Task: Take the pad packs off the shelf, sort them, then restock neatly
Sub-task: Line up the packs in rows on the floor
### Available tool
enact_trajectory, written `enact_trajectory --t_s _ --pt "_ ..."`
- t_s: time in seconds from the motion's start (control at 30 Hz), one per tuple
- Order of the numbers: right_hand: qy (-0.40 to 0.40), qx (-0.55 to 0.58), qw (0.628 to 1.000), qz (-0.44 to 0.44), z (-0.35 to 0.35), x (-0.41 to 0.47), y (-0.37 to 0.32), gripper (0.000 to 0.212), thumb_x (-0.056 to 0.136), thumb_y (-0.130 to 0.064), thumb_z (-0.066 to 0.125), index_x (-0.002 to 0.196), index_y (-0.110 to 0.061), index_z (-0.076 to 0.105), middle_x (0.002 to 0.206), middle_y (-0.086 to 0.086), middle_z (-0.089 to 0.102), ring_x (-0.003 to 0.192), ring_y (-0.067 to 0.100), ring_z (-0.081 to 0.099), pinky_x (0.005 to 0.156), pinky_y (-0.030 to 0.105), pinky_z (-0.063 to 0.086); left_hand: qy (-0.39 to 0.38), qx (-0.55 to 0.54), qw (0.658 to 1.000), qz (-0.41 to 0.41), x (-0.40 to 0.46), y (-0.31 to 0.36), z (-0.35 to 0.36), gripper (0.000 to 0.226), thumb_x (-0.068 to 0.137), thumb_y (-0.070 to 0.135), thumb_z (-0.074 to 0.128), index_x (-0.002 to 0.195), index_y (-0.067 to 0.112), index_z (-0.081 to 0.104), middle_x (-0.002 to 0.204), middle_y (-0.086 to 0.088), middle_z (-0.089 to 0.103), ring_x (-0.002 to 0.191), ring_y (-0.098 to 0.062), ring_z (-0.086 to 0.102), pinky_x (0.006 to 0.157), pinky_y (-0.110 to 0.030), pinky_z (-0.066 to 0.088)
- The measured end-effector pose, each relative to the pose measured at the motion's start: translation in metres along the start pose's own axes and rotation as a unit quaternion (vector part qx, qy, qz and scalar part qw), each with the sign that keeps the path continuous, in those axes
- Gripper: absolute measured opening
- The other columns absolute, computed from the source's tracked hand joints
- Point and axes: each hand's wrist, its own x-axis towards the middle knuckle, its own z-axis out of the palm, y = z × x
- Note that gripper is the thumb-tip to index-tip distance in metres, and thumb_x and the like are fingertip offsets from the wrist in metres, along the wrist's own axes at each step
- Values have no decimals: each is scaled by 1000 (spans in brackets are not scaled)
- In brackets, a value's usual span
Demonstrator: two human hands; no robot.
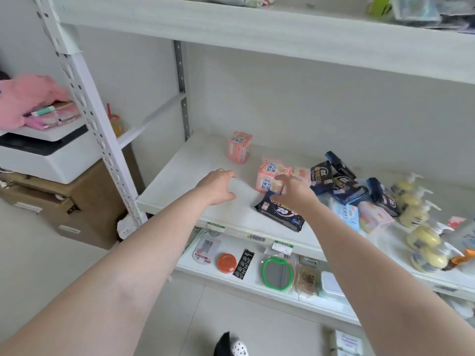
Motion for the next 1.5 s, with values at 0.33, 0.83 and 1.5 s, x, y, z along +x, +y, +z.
enact_trajectory --t_s 0.33,0.83,1.5 --pt "-24 18 999 37 -1 120 22 63 86 -33 68 142 -18 42 137 9 52 122 25 52 94 32 42 -44 41 998 -12 124 -33 -3 65 84 27 67 142 20 39 134 -12 45 124 -29 45 97 -32 41" --pt "-60 -77 968 231 30 194 62 76 81 -70 53 134 -17 45 126 8 60 120 29 52 104 40 37 -59 -123 984 -113 292 -67 0 102 57 70 48 140 11 37 129 -14 49 118 -30 50 94 -36 45" --pt "63 95 960 254 65 208 10 74 72 -46 78 129 -14 44 126 6 44 113 24 53 77 27 40 13 -472 854 -220 341 -104 55 48 81 14 72 122 1 51 118 -17 61 100 -36 64 76 -51 55"
